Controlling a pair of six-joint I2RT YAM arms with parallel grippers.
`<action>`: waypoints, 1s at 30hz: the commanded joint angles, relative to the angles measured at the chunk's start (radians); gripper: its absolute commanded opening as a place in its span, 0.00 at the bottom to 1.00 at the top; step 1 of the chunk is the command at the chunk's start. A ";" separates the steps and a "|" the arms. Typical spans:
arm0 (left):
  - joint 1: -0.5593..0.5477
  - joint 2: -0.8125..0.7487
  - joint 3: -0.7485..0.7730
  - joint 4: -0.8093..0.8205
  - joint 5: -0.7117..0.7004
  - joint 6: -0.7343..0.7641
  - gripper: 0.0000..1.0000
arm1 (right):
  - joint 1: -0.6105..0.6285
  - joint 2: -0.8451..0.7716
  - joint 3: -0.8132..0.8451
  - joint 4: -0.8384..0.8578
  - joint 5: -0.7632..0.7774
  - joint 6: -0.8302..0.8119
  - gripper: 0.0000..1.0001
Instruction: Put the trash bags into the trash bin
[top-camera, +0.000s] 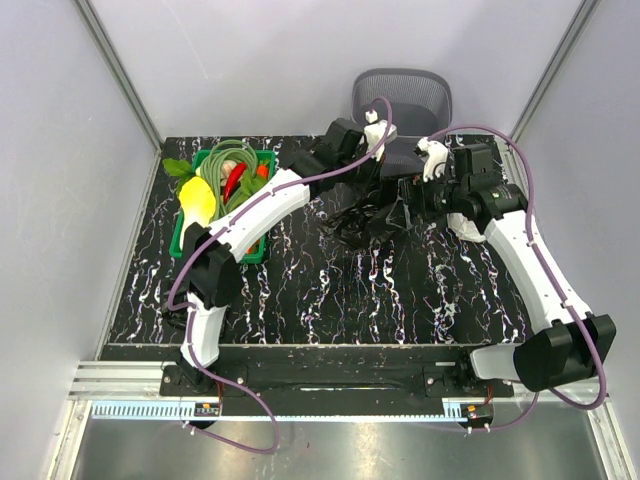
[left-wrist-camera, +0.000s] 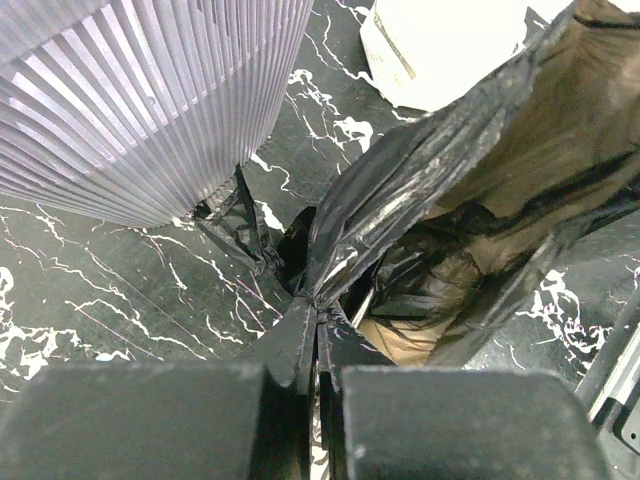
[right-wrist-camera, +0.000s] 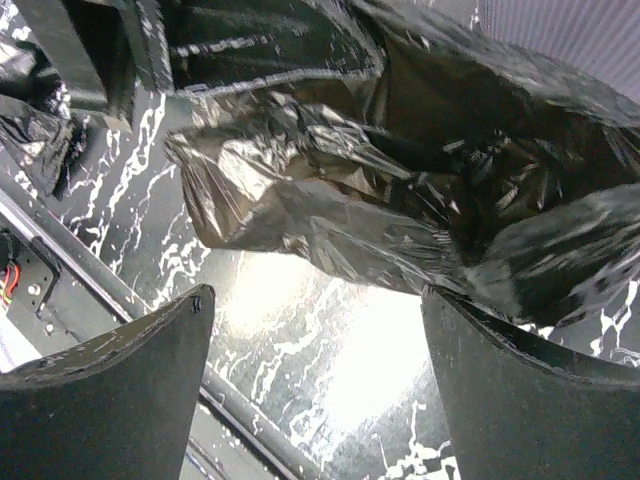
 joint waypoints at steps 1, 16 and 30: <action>-0.002 -0.021 0.063 0.053 -0.055 -0.040 0.00 | 0.008 0.041 0.059 -0.128 0.117 -0.008 0.90; -0.043 0.046 0.100 0.107 -0.193 -0.130 0.00 | 0.005 0.136 0.088 -0.093 -0.014 0.076 0.96; -0.054 0.077 0.133 0.104 -0.198 -0.138 0.00 | 0.005 0.139 0.065 -0.056 0.019 0.128 0.97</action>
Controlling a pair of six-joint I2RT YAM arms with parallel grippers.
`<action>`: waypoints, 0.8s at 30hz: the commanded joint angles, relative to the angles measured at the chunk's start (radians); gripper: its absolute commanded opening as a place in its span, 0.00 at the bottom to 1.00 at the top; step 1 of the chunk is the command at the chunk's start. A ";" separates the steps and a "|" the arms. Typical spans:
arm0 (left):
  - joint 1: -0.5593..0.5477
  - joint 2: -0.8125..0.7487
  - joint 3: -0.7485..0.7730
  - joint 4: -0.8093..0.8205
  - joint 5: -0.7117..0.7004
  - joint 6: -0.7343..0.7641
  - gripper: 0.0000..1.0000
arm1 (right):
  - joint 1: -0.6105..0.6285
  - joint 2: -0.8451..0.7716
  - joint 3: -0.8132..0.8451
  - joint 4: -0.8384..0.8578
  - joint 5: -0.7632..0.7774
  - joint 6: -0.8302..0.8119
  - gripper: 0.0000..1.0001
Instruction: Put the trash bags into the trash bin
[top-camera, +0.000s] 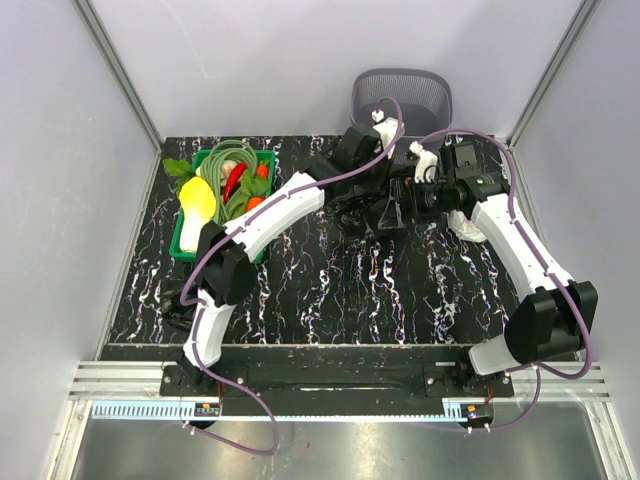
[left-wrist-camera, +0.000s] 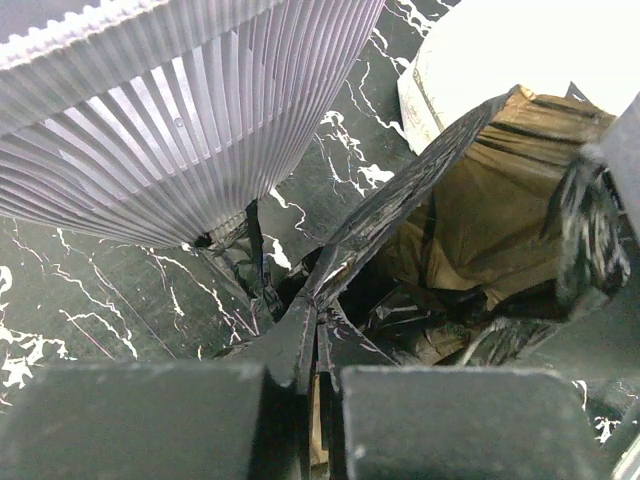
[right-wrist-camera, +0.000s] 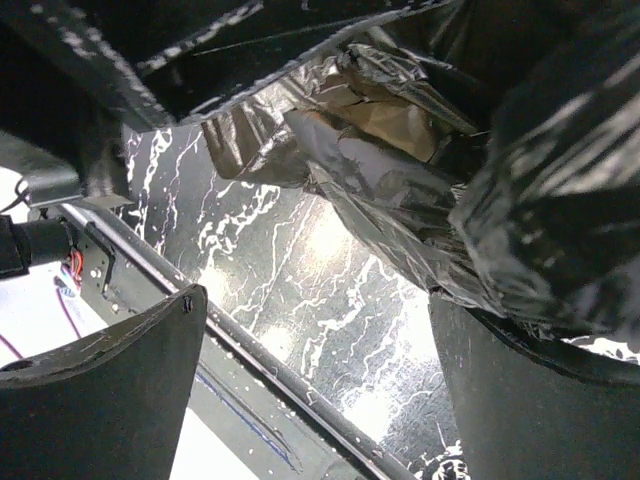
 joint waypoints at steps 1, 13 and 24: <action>-0.004 -0.007 0.064 0.047 -0.012 -0.024 0.00 | 0.004 -0.002 0.009 0.060 0.095 0.041 0.97; -0.003 -0.041 0.058 0.013 0.042 -0.033 0.00 | 0.004 0.047 -0.026 0.181 0.179 0.036 0.56; 0.129 -0.173 -0.080 0.005 0.175 0.076 0.00 | -0.050 -0.040 0.023 0.039 0.350 -0.152 0.00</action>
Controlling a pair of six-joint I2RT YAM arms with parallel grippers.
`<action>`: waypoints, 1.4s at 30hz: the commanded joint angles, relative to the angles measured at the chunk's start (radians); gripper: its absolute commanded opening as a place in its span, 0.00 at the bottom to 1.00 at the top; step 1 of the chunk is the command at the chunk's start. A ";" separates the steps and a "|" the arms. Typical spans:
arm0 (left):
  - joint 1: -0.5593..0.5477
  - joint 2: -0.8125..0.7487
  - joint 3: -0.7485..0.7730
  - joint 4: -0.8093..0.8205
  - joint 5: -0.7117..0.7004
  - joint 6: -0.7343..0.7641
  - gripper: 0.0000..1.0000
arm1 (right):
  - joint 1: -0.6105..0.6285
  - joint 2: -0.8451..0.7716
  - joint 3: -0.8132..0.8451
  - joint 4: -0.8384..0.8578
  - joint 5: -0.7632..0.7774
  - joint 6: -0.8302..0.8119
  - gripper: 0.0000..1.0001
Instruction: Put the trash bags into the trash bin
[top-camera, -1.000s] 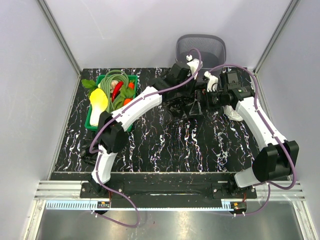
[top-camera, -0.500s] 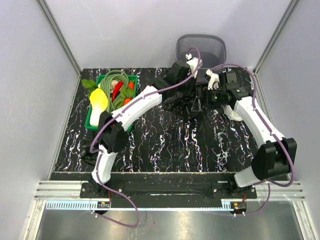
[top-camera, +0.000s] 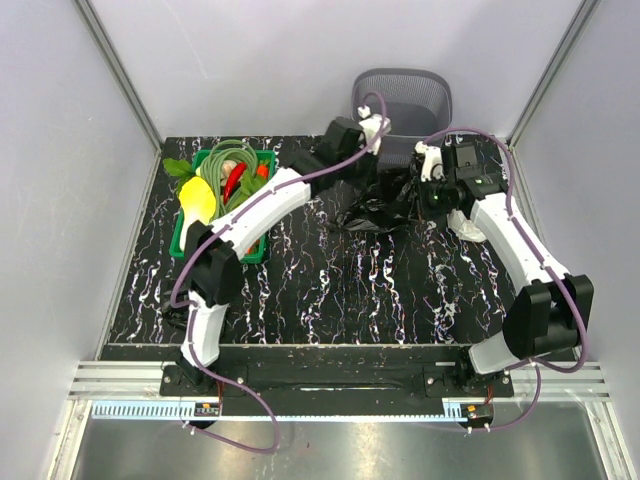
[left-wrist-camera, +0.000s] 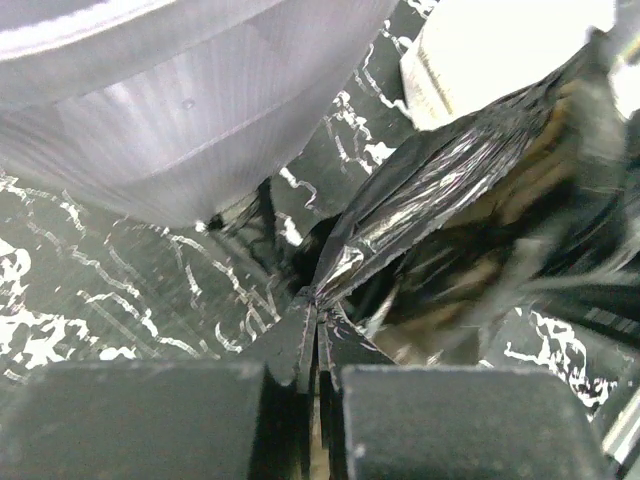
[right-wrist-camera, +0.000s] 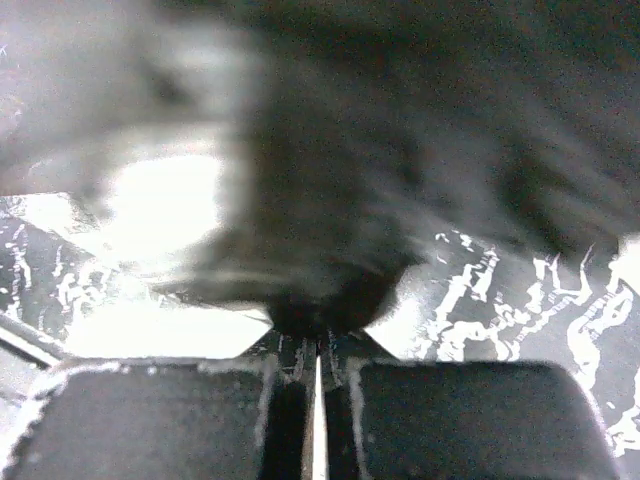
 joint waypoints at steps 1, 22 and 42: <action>0.110 -0.162 -0.078 0.025 0.163 0.082 0.00 | -0.038 -0.086 0.062 -0.073 0.106 -0.111 0.00; 0.298 -0.323 -0.287 0.063 0.406 0.185 0.00 | -0.047 -0.111 0.145 -0.213 0.372 -0.356 0.04; 0.417 -0.334 -0.258 0.012 0.486 0.166 0.00 | -0.072 -0.042 0.316 -0.193 0.176 -0.267 0.00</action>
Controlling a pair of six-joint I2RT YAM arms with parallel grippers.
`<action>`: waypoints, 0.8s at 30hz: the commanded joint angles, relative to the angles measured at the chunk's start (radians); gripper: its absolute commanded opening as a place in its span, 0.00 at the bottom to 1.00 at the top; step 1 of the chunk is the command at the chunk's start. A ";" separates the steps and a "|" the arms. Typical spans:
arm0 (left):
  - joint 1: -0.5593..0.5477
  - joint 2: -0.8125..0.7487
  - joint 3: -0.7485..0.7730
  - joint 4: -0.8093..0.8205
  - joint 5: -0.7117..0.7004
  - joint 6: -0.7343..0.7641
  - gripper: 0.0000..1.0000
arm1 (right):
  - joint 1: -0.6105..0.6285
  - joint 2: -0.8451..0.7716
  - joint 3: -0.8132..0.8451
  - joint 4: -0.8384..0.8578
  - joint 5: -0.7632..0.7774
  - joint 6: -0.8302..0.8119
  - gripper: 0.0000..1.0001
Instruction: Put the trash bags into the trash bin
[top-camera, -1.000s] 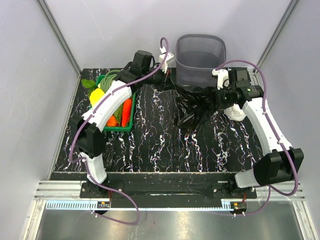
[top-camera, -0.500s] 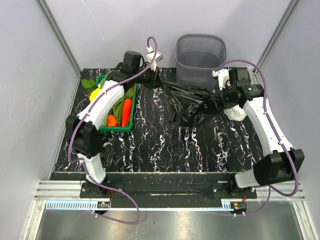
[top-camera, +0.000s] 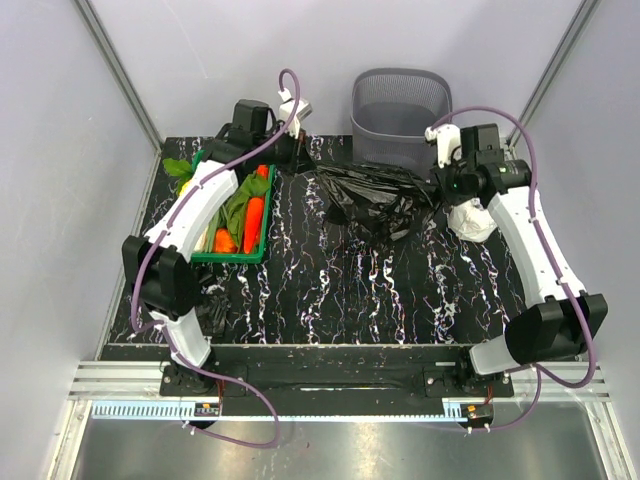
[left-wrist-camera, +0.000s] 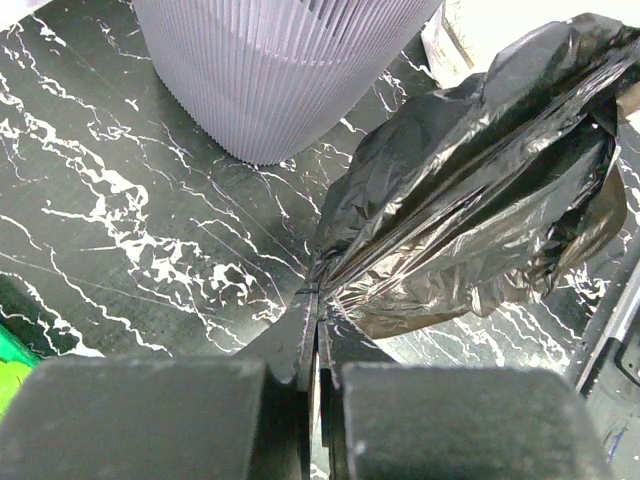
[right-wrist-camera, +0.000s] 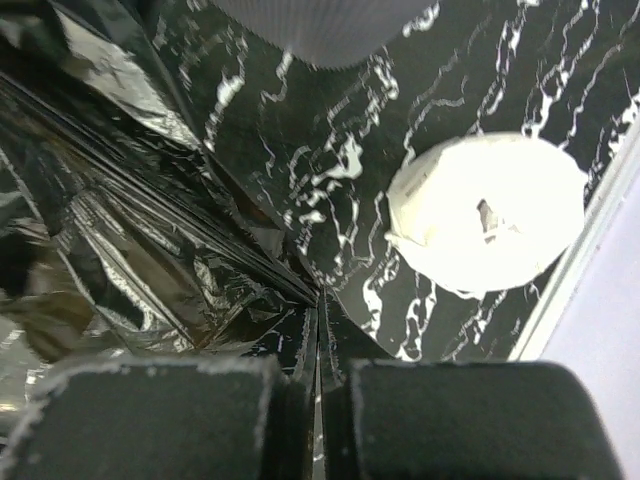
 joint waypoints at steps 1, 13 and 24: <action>0.040 -0.024 0.081 0.020 0.088 -0.057 0.00 | -0.024 0.038 0.205 -0.022 -0.161 0.090 0.00; -0.055 0.013 0.789 0.013 0.016 0.117 0.00 | 0.094 0.392 1.346 -0.062 -0.213 0.065 0.00; -0.323 -0.242 -0.301 -0.143 -0.211 0.539 0.00 | 0.147 -0.114 -0.206 0.223 -0.333 -0.109 0.00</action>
